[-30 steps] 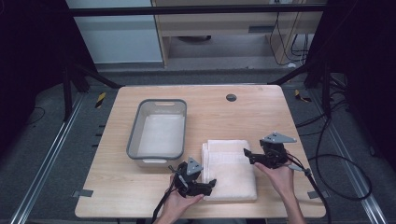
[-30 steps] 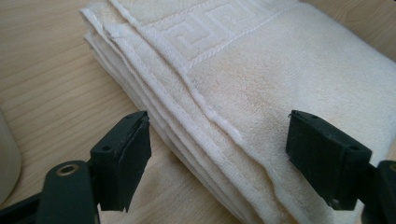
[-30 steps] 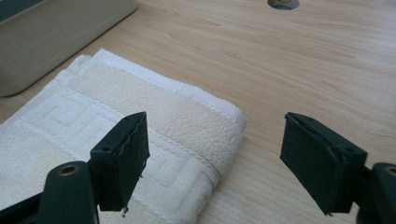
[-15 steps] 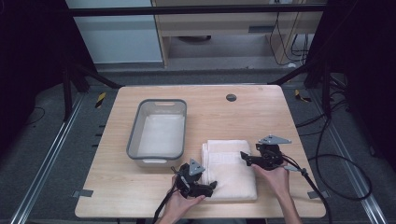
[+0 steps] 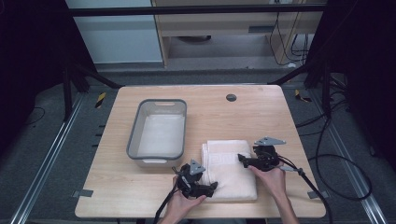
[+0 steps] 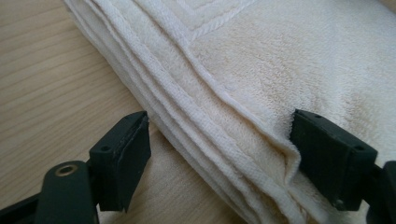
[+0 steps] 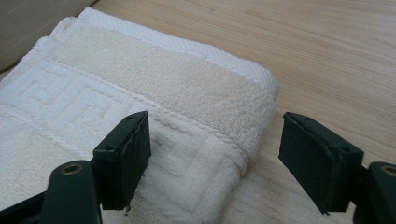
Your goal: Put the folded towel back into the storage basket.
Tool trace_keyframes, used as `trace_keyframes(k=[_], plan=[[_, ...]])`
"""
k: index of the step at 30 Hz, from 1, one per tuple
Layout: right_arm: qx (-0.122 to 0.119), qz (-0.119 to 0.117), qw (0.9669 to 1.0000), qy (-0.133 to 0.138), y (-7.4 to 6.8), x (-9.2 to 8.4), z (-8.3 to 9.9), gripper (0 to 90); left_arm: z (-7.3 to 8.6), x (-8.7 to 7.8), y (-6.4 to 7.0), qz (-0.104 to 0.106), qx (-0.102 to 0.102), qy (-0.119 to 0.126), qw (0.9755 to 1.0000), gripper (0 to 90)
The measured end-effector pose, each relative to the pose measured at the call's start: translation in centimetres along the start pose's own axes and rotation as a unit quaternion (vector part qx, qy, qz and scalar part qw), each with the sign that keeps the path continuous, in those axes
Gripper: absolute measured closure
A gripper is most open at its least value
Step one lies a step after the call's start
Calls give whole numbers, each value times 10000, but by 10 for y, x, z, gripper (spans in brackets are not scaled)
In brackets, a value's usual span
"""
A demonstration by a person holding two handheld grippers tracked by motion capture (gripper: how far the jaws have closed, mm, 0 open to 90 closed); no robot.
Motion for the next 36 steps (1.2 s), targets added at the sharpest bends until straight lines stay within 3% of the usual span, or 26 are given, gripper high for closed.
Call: trace_keyframes(k=[10,14,19,29,36], plan=[[8,30,9999,-132,-3,6,3,259,1,1,4,-72,107,-6,9999,225],[53,20,9998,-203,-4,8,4,264,2,3,-1,107,-82,1,9999,225],[111,-116,9995,-275,-6,10,5,339,2,3,-1,109,-51,-20,9999,228],[299,-273,9983,-419,-5,12,5,391,1,4,0,225,-54,-34,9997,291],[256,-404,9981,-393,-6,13,5,471,0,4,1,388,-126,-60,9991,388]])
Point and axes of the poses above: each handheld gripper's, and its own axes: x roughly forward along the jaws, z roughly out of its underside, y roughly to its right, the point moved 1 cm from there along x, roughly forward along the jaws, and after that the axes turned 10 degrees about z, right-handed, at the moved point
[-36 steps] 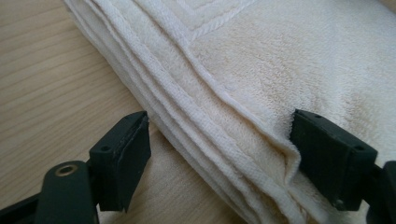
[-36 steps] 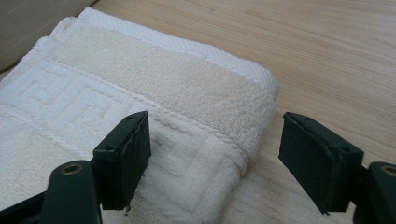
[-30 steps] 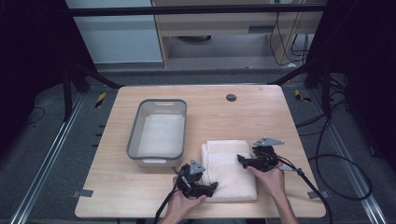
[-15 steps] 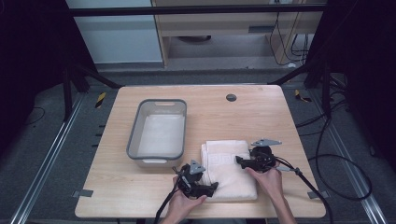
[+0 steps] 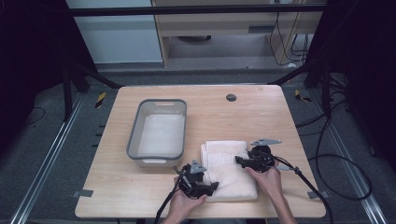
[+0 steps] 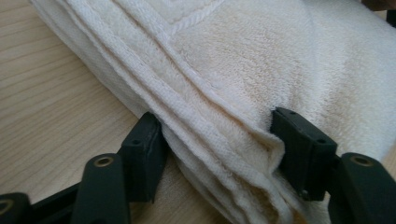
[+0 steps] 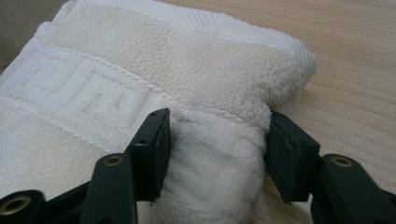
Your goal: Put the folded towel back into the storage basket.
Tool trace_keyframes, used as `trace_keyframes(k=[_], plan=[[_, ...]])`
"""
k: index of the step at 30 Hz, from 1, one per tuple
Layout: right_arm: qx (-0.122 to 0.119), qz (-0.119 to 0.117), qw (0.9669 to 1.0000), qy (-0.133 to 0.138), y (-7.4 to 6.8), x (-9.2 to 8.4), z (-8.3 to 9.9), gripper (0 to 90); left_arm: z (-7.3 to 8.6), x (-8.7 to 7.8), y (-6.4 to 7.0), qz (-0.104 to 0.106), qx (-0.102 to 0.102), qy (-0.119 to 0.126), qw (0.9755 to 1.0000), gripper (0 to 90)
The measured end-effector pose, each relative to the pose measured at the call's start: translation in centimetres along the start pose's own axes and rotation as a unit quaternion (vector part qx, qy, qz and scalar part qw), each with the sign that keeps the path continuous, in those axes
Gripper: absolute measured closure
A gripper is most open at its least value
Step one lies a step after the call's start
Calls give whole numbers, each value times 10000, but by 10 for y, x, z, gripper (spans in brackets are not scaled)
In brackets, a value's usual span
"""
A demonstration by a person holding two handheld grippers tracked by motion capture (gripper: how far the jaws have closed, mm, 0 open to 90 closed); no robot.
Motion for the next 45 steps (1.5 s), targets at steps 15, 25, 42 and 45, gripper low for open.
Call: trace_keyframes(k=[15,25,42,45], plan=[[21,-189,9998,93,-2,-3,-2,672,-1,-3,3,152,-34,57,9999,622],[53,-224,9995,213,-3,-11,-6,697,-1,-8,5,136,-1,192,9997,683],[-1,-271,9973,688,-6,-36,-19,698,-13,-31,14,114,219,485,9985,697],[62,-323,9963,792,-6,-41,-21,697,-16,-34,17,119,242,526,9982,697]])
Point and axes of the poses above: each handheld gripper's, and its own axes: x roughly forward along the jaws, z roughly out of its underside, y roughly to its right, the point moved 1 cm from there along x, roughly forward along the jaws, and after that the axes turned 10 degrees about z, right-handed, at the moved point
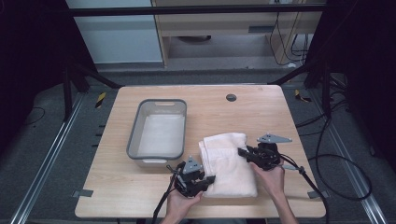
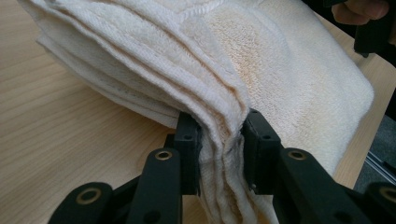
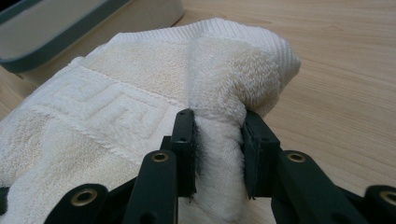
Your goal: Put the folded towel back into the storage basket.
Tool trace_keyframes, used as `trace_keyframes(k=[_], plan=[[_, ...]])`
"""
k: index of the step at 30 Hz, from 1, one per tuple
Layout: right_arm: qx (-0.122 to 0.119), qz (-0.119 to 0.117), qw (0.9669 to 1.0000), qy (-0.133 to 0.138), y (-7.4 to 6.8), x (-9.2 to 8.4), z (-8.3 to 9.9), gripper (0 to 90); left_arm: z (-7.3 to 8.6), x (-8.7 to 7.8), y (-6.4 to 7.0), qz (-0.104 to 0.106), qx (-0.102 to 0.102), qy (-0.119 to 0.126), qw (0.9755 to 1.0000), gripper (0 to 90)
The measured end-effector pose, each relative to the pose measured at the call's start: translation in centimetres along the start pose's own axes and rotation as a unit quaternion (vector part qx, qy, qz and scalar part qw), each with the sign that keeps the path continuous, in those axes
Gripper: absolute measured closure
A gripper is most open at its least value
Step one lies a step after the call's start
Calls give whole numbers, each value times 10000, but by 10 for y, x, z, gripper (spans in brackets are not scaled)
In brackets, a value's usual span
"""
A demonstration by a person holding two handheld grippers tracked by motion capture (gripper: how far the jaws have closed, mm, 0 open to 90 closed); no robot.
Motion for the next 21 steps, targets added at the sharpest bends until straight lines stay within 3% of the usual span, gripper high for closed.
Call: trace_keyframes(k=[6,13,15,21], plan=[[63,-72,9999,100,1,-5,-3,696,-4,-4,4,-47,117,31,9999,697],[-163,50,9996,222,-6,-10,-10,695,-8,-10,6,-94,175,82,9998,697],[-82,9,9996,253,-6,-12,-11,695,-9,-11,7,-115,229,104,9996,697],[-132,-14,9994,333,-6,-16,-14,694,-12,-15,11,-146,312,137,9993,696]])
Point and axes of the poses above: each handheld gripper's, and its own axes: x roughly forward along the jaws, z roughly out of its underside, y roughly to its right, the point moved 1 cm from there along x, roughly forward along the jaws, and after that the axes turned 10 degrees about z, right-handed, at the moved point
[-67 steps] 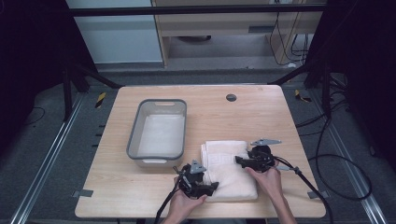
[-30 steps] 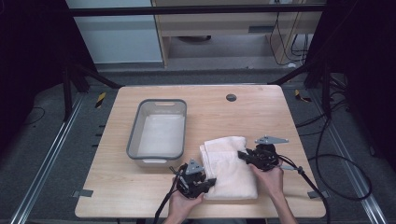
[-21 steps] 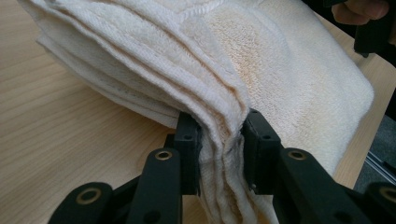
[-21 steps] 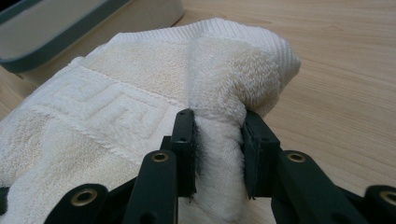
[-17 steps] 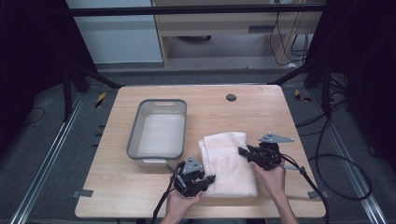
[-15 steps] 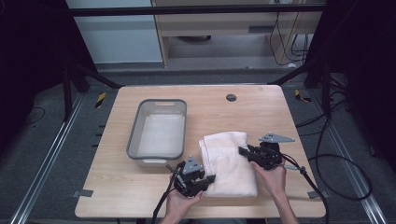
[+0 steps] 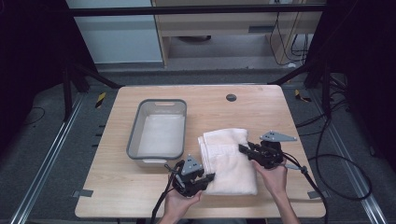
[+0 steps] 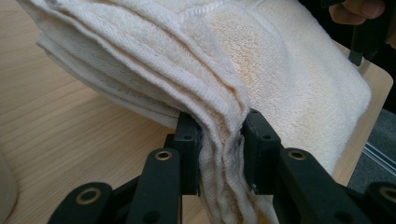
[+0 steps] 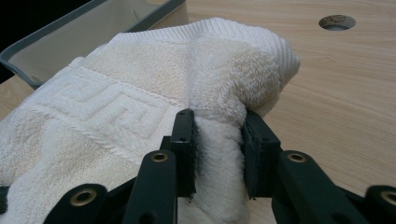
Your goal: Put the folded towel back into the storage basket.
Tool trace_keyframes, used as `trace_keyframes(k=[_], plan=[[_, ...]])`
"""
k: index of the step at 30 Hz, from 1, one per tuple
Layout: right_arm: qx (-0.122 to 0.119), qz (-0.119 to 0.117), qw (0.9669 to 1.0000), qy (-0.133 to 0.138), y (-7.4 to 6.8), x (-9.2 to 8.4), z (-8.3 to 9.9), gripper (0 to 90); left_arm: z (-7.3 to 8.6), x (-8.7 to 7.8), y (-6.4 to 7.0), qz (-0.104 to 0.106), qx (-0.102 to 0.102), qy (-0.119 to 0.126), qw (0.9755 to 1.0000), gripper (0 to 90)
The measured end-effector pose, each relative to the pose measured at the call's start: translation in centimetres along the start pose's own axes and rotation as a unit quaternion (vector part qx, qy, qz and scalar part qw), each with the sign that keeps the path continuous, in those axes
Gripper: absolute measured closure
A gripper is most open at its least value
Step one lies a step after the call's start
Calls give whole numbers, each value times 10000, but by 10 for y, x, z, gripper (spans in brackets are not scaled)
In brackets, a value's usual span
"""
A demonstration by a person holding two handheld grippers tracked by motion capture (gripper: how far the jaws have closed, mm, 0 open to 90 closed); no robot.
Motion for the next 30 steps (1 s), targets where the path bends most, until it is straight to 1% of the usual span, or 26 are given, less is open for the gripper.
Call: trace_keyframes(k=[5,6,11,13,16,20,26,30], plan=[[-121,69,9999,72,-5,-3,-6,694,-3,-5,-1,-13,20,60,10000,696],[-94,44,9999,117,-5,-4,-8,693,-4,-6,-1,-20,36,68,10000,696],[-16,-16,9999,159,-4,-6,-11,693,-8,-10,0,-23,75,120,9999,697],[-96,27,9998,169,-6,-6,-13,694,-9,-12,0,-52,102,129,9999,696],[-135,47,9997,200,-9,-7,-17,693,-11,-15,-1,-59,103,168,9998,696],[-145,23,9996,247,-10,-8,-23,693,-15,-19,-1,-76,157,179,9997,696],[-176,47,9993,323,-15,-11,-29,693,-21,-27,-3,-77,193,231,9995,696],[-149,30,9992,380,-16,-12,-36,693,-27,-31,-5,-98,231,266,9993,696]])
Point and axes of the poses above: each handheld gripper's, and its own axes: x roughly forward along the jaws, z roughly out of its underside, y roughly to its right, the point moved 1 cm from there along x, roughly forward along the jaws, and after that the axes turned 10 degrees about z, right-handed, at the moved point
